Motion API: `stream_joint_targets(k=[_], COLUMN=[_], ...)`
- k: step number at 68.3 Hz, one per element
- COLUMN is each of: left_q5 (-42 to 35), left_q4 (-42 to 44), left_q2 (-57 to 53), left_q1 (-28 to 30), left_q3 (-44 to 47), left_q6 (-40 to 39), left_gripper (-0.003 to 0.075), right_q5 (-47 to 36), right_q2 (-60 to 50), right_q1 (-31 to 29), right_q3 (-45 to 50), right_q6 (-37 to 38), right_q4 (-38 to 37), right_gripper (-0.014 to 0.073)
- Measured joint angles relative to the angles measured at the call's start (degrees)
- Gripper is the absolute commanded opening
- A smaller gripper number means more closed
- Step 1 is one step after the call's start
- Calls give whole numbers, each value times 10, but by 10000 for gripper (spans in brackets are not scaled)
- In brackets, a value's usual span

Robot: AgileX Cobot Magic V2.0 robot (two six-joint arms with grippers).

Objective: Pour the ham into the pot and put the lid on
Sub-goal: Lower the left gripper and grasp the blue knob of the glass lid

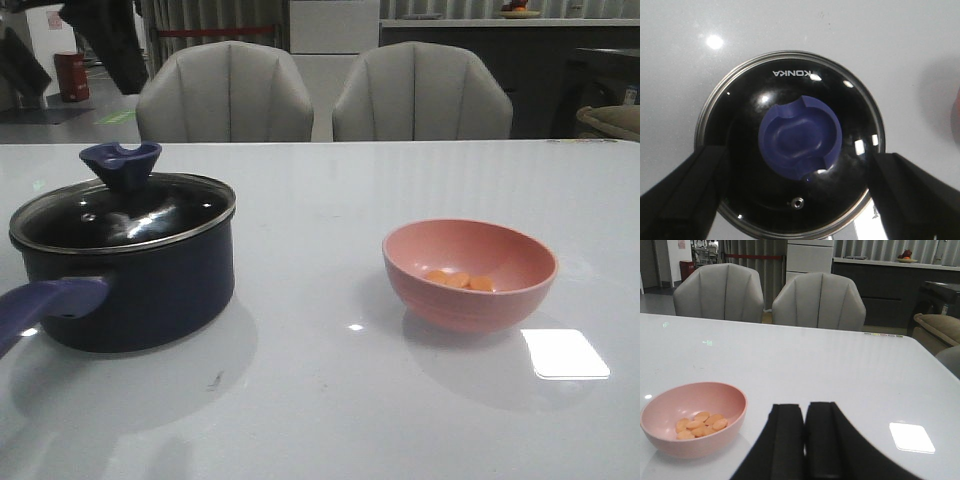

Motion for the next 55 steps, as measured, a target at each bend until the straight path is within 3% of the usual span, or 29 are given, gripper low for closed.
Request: stream_joint_targets(k=[46,55], left_q5=[62,64], left_q4=[9,7], left_q2=[129,135], left_q1=[0,0], left_q3=[-91,-96], left_q6=[-43,-44], left_gripper=[615,530], right_q5=[0,0], right_q2=[0,0], right_q1=[0,0], right_q3=[0,0], right_q6=[0,0], right_q4=[0,0], right_gripper=[153,153])
